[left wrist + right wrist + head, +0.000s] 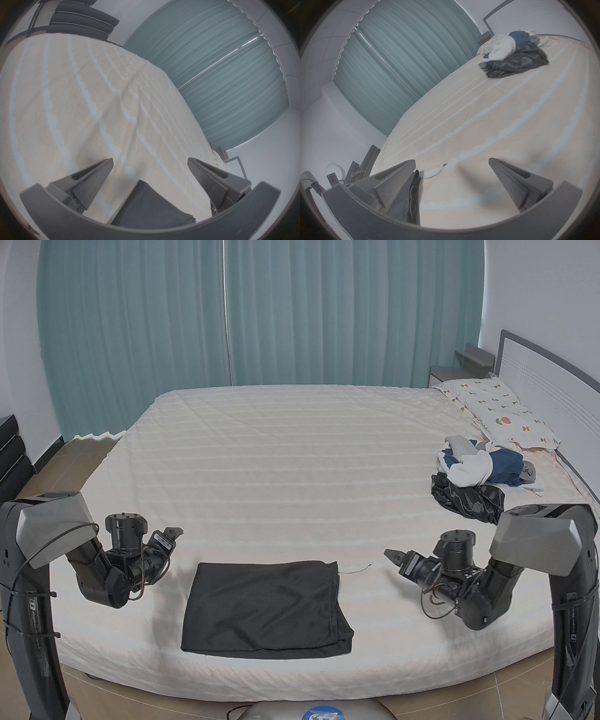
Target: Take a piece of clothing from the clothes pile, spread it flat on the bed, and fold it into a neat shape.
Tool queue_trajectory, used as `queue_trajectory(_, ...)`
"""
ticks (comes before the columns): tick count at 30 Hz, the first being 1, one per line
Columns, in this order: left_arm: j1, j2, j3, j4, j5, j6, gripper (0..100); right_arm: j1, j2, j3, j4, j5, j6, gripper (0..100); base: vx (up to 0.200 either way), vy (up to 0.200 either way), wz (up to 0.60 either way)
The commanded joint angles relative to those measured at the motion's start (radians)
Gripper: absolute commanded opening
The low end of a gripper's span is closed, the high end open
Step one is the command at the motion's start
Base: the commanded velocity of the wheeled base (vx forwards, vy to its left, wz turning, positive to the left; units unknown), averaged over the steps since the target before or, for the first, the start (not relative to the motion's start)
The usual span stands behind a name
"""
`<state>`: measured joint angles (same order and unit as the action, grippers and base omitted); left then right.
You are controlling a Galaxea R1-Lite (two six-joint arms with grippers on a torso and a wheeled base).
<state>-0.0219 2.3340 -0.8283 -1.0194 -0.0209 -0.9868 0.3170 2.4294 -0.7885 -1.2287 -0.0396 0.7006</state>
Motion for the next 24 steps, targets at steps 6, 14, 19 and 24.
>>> queue_trajectory(6, 0.062, -0.421, 0.21, -0.005, -0.033, 0.162, 100, -0.22, -0.61, 0.615, -0.242, 0.017, -0.049, 100, 0.0, 0.0, 0.0)
queue_trajectory(14, 0.042, -0.84, 0.492, -0.039, -0.128, 0.274, 100, -0.213, -0.972, 0.789, -0.21, 0.013, -0.306, 100, 0.0, 0.0, 0.0)
queue_trajectory(19, 0.043, -1.041, 0.623, -0.034, -0.131, 0.378, 100, -0.225, -1.242, 0.789, 0.041, 0.013, -0.395, 100, 0.0, 0.0, 0.0)
queue_trajectory(24, 0.043, -1.177, 0.715, -0.033, -0.129, 0.439, 100, -0.214, -1.555, 0.785, 0.393, 0.029, -0.481, 100, 0.0, 0.0, 0.0)
